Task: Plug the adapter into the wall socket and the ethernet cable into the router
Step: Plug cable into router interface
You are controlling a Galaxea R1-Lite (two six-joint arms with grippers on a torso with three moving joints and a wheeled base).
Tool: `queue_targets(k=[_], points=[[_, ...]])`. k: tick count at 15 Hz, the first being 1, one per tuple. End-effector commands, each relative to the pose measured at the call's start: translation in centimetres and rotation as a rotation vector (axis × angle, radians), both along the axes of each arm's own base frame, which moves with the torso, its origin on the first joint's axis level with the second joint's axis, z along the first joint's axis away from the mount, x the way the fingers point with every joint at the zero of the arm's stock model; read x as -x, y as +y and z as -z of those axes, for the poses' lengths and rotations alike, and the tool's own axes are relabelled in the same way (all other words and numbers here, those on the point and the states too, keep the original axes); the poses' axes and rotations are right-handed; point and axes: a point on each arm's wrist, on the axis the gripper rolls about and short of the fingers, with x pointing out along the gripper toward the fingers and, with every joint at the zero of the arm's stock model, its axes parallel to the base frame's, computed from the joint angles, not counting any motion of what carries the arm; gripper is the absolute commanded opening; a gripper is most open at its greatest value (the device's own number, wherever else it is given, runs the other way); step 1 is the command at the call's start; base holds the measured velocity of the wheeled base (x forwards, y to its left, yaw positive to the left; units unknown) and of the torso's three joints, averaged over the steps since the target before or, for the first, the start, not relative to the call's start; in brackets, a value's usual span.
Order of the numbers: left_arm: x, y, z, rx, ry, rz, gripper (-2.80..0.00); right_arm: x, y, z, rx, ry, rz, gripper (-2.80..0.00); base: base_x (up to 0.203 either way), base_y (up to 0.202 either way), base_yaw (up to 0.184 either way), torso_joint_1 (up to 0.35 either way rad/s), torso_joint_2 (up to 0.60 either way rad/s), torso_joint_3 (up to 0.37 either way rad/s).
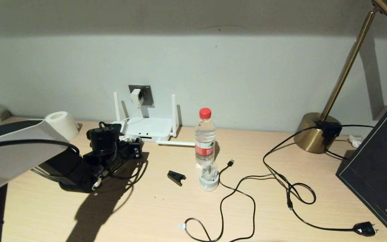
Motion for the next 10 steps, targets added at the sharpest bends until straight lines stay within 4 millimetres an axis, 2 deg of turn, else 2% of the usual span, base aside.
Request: queue_targets(k=[1,10], points=[[-0.14,-0.02,-0.06,0.002,-0.008,-0.001,-2.8,-0.29,0.0,0.97,0.0,0.036,0.0,-2.8,0.0,0.0,0.0,0.0,0.0,0.0],[-0.46,-0.13,-0.3,0.004,-0.022,0.001,-2.8,-0.29,0.0,0.97,0.0,0.035,0.0,-2.8,0.0,0.0,0.0,0.0,0.0,0.0]])
